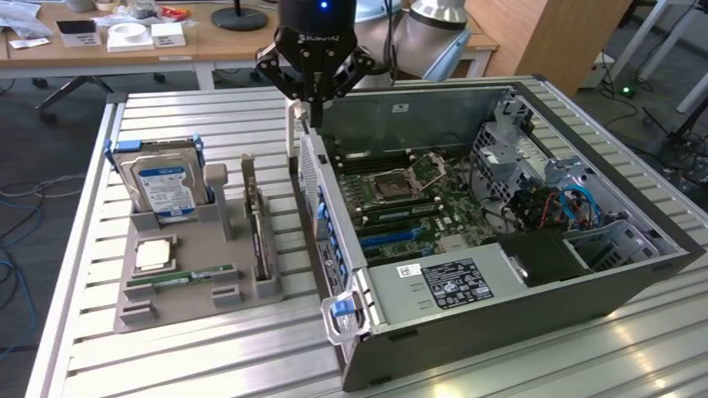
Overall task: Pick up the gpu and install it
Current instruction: 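Reach for the gpu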
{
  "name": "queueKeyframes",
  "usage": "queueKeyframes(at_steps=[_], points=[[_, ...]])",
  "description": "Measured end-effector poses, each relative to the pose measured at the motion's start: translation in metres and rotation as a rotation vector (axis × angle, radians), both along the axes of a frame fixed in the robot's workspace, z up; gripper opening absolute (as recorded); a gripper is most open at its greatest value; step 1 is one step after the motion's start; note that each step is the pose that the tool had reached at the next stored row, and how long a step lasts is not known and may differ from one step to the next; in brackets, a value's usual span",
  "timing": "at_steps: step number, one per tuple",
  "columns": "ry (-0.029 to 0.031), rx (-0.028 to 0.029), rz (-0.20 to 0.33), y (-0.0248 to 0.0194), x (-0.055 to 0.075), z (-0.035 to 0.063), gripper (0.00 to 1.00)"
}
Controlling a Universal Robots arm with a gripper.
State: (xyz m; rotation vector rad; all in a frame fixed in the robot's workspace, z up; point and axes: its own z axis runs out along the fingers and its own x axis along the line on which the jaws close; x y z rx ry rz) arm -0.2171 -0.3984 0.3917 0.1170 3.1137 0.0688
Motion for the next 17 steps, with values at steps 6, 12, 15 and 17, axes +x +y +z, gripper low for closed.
queueKeyframes(at_steps=[6,12,15,17], points=[[0.0,0.0,0.0,0.0001,-0.011,-0.0001,0.11],[0.0,0.0001,0.0,0.0002,-0.015,-0.0002,0.11],[-0.0001,0.0001,0.0,0.0001,-0.015,-0.0002,0.11],[0.0,0.0001,-0.001,0.0001,-0.017,-0.0002,0.11]])
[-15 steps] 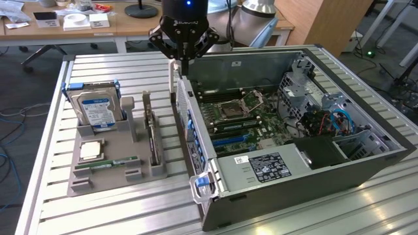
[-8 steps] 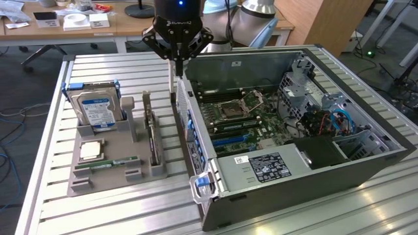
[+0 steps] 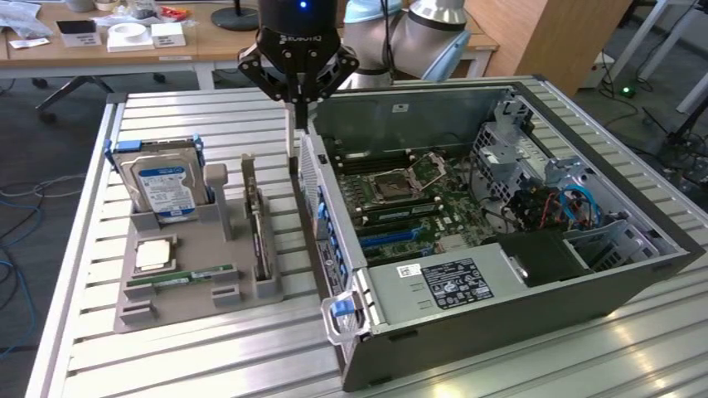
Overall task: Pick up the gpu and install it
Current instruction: 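Reach for the gpu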
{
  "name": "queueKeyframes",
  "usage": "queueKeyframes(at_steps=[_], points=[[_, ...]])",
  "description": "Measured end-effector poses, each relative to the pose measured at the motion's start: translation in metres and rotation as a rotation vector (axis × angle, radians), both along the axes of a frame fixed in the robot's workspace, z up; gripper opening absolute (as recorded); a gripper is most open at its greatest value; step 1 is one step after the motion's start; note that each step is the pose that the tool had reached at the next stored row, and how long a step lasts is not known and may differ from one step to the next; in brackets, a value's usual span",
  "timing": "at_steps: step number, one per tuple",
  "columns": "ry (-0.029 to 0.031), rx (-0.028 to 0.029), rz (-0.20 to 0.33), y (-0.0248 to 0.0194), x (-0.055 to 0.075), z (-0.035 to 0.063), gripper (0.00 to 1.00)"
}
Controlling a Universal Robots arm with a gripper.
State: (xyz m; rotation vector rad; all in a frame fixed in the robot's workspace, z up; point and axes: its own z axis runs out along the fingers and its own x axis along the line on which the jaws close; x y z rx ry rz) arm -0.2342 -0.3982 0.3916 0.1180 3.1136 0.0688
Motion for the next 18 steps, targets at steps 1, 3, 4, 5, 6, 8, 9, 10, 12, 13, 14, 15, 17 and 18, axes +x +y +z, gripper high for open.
queueKeyframes(at_steps=[1,3,4,5,6,8,9,10,12,13,14,15,17,18], points=[[-0.0001,0.0,0.0,0.0,-0.0007,0.0,0.11],[-0.0001,0.0,0.0,0.0,-0.0021,0.0,0.11],[-0.0001,0.0,0.0,0.0,-0.0028,-0.0001,0.11],[0.0,0.0,0.0,0.0,-0.0034,0.0,0.11],[-0.0001,0.0001,0.0,0.0,-0.0039,-0.0001,0.11],[0.0,0.0,0.0,0.0,-0.0048,-0.0001,0.11],[-0.0001,0.0,0.0,0.0,-0.0053,-0.0001,0.11],[0.0,0.0,0.0,0.0,-0.0057,-0.0001,0.11],[0.0,-0.0001,0.0,0.0,-0.0065,0.0,0.11],[-0.0001,0.0,0.0,0.0,-0.0069,-0.0001,0.11],[-0.0001,0.0001,0.0,0.0,-0.0073,-0.0001,0.11],[0.0,0.0,0.0,0.0,-0.0077,-0.0001,0.11],[0.0,0.0,0.0,0.0,-0.0085,0.0,0.11],[0.0,0.0,0.0,0.0,-0.0089,0.0,0.11]])
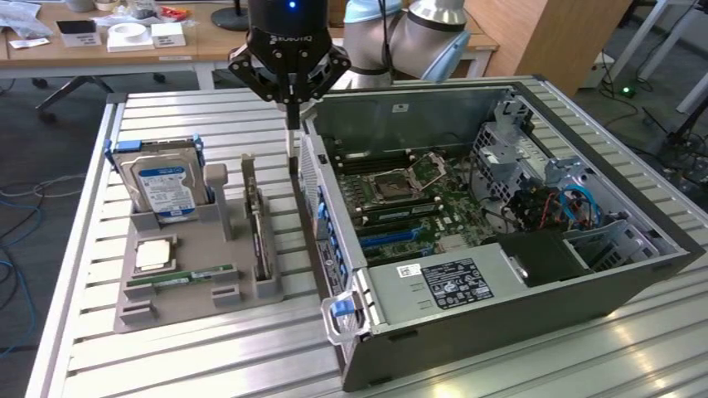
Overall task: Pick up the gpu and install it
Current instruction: 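Reach for the gpu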
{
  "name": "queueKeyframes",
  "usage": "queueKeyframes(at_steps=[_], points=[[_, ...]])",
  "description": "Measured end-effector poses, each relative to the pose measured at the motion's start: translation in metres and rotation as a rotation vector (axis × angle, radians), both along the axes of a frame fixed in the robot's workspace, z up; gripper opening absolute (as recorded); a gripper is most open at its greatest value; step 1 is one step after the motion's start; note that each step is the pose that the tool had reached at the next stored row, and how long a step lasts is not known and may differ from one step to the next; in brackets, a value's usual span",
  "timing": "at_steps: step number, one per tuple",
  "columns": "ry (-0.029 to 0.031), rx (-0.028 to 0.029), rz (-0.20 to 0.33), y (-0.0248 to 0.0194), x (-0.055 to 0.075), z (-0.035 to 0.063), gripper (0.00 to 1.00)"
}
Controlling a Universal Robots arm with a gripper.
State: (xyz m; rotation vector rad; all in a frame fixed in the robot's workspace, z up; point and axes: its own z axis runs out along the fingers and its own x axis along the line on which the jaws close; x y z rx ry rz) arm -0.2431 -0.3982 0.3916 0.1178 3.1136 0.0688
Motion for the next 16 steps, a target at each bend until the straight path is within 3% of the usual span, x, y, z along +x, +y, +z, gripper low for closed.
queueKeyframes(at_steps=[16], points=[[-0.0001,0.0,0.0,0.0,-0.004,-0.0002,0.11]])
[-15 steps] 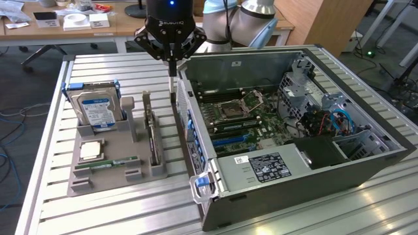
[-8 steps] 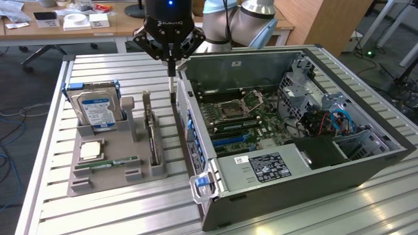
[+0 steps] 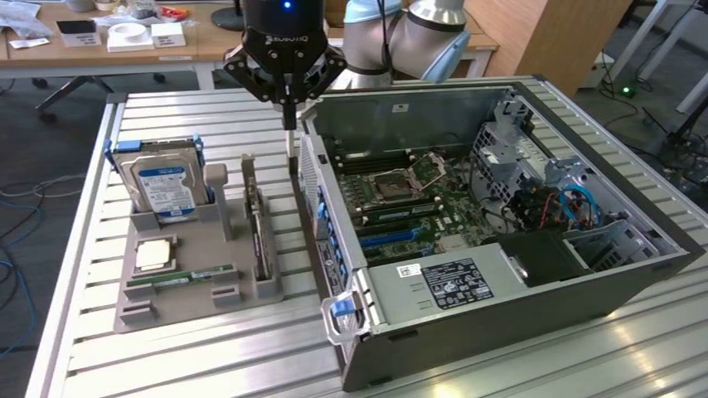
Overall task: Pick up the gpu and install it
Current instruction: 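Reach for the gpu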
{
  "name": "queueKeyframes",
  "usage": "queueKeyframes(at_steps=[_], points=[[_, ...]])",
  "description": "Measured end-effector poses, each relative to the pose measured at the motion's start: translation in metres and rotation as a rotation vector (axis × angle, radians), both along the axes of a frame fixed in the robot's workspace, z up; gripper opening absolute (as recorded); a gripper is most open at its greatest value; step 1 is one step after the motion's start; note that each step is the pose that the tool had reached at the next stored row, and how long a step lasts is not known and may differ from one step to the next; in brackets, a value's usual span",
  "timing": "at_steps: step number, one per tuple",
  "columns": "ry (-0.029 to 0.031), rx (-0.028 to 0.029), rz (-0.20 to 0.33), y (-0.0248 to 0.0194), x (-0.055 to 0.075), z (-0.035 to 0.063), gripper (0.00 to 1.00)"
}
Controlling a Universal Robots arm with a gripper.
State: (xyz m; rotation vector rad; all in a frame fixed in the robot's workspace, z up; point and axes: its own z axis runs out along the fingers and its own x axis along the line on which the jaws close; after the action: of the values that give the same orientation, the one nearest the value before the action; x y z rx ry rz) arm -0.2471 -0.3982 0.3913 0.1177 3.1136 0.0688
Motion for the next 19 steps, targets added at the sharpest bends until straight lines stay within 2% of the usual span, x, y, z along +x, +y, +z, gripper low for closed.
queueKeyframes(at_steps=[6,19], points=[[0.0001,0.0,0.0,0.0,-0.002,0.0,0.11],[0.0,0.0,-0.001,0.0,-0.029,-0.0004,0.11]])
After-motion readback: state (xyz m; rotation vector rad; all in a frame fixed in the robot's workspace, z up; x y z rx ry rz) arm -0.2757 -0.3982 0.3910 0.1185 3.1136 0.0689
